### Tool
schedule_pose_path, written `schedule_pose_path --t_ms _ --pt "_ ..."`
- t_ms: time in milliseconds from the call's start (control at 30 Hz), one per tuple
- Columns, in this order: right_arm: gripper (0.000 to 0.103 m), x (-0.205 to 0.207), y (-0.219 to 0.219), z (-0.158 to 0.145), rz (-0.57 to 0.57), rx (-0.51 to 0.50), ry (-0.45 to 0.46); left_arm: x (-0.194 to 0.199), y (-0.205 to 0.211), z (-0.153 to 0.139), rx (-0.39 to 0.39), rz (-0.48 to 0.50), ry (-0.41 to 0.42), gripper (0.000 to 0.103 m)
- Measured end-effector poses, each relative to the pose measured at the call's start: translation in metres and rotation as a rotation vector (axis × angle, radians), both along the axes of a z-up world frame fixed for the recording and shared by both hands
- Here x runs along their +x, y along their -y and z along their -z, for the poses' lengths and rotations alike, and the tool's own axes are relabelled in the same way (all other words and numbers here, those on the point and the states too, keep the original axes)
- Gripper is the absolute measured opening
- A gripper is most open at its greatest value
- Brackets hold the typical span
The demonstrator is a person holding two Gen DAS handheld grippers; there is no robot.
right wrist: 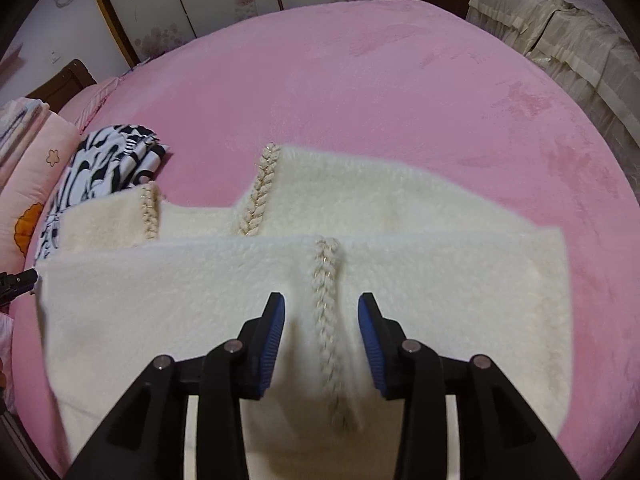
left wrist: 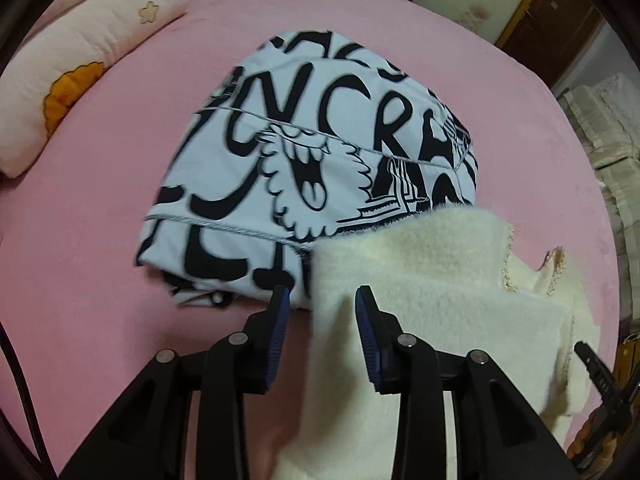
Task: Fold large clothes
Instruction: 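Release the folded panel and smooth it flat with both grippers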
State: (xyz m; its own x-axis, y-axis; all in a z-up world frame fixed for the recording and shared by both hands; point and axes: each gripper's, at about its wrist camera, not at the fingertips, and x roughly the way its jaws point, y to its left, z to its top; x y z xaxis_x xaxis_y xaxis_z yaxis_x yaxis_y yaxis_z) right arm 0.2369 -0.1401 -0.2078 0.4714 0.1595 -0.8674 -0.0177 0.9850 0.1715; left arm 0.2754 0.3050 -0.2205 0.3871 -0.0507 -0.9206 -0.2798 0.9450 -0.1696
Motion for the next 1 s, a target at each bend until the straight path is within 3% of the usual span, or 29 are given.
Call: schedule_pose_path --t_ms 200,367,433,533,600,667,833,1000 --pt "0.038 -0.043 -0.035 -0.014 -0.087 0.087 0.01 -0.054 0.02 -0.011 -0.055 -0.03 0.063 0.036" --pt "0.038 -0.064 -0.102 -0.008 -0.246 0.107 0.014 -0.081 0.072 0.031 -0.113 -0.007 0.027 0.036" --pt "0.038 -0.068 -0.123 -0.003 -0.307 0.107 0.025 -0.083 0.088 0.047 -0.104 -0.001 -0.002 0.036" --pt "0.036 -0.064 -0.146 0.015 -0.361 0.03 0.019 -0.079 0.104 0.067 -0.049 0.031 -0.049 0.036" --pt "0.025 -0.059 -0.14 0.025 -0.357 0.02 0.009 -0.077 0.105 0.07 -0.032 0.058 -0.055 0.036" --pt "0.002 -0.056 -0.124 0.027 -0.335 0.024 0.006 -0.075 0.101 0.071 -0.041 0.08 -0.058 0.036" --pt "0.0 -0.051 -0.063 0.031 -0.173 -0.049 -0.019 -0.072 0.088 0.072 -0.097 0.121 -0.071 0.036" --pt "0.0 -0.051 -0.018 0.032 -0.054 0.029 -0.074 -0.07 0.093 0.07 -0.08 0.118 -0.099 0.036"
